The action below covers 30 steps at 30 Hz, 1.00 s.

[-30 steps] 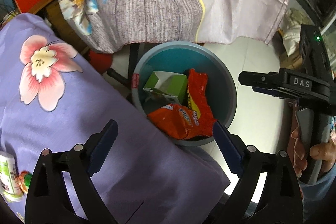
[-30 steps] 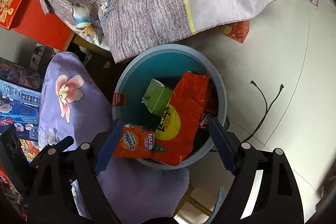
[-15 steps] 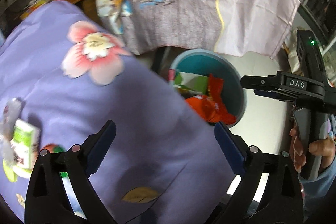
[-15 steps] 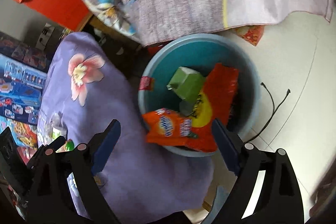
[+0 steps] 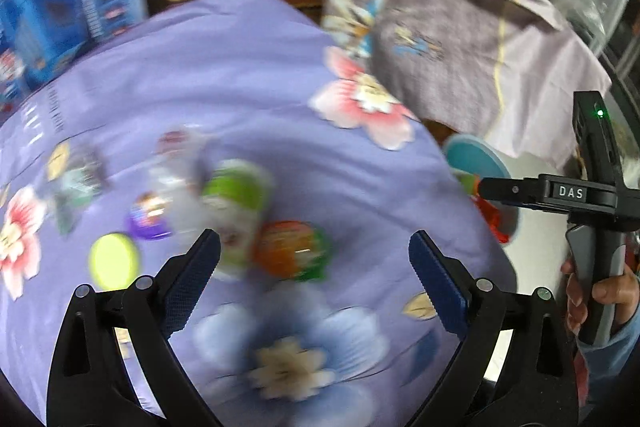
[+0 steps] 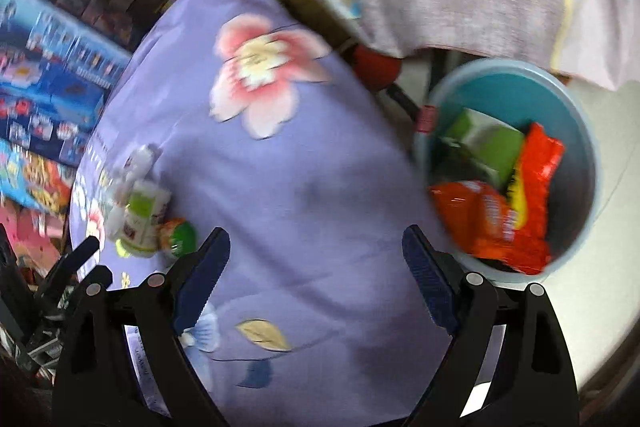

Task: Collect trash
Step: 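Move both tools back over the remaining trash on the bedspread, then grasp the clear green-printed plastic bag with the left tool while the right tool grasps a clear plastic bag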

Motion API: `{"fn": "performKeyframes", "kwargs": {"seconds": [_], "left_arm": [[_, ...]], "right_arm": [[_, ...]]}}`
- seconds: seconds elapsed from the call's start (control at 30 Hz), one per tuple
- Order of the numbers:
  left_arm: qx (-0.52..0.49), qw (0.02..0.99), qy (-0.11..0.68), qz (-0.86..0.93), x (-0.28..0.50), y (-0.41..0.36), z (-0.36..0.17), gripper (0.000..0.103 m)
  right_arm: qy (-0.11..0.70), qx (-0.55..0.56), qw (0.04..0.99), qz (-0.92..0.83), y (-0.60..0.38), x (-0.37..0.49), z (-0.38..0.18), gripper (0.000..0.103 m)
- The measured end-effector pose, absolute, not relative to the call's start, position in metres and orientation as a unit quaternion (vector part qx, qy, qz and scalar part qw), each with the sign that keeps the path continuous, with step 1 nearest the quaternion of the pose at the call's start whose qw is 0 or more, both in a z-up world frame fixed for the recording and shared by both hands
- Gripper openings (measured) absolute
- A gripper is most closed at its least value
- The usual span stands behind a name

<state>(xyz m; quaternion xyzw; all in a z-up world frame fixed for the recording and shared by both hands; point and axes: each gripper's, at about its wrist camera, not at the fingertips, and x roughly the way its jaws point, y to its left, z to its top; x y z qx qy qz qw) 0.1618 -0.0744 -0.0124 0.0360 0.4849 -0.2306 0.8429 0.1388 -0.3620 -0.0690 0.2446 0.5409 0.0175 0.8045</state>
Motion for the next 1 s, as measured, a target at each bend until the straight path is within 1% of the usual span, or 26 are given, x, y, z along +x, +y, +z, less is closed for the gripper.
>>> {"fn": "performKeyframes", "kwargs": {"seconds": [0.13, 0.33, 0.53, 0.7, 0.93, 0.97, 1.0], "left_arm": [[0.02, 0.856, 0.482, -0.187, 0.169, -0.013, -0.013, 0.096], [-0.015, 0.861, 0.492, -0.127, 0.187, 0.075, -0.028, 0.096], [-0.045, 0.86, 0.502, -0.083, 0.198, 0.138, -0.045, 0.096], [-0.053, 0.858, 0.506, -0.074, 0.205, 0.16, -0.052, 0.096], [-0.061, 0.852, 0.513, -0.08, 0.224, 0.163, -0.065, 0.096], [-0.061, 0.852, 0.514, -0.082, 0.227, 0.161, -0.067, 0.096], [-0.06, 0.851, 0.515, -0.084, 0.23, 0.159, -0.068, 0.096]], "right_arm": [[0.551, 0.208, 0.806, 0.048, -0.313, 0.164, -0.055, 0.084], [0.564, 0.14, 0.807, 0.104, -0.226, 0.209, -0.039, 0.084], [0.564, 0.101, 0.807, 0.144, -0.155, 0.249, -0.036, 0.084], [0.577, 0.07, 0.797, 0.16, -0.12, 0.271, -0.049, 0.084], [0.586, 0.032, 0.794, 0.157, -0.099, 0.291, -0.072, 0.084], [0.589, 0.033, 0.791, 0.161, -0.097, 0.292, -0.075, 0.081], [0.592, 0.029, 0.789, 0.165, -0.095, 0.294, -0.079, 0.076]]}}
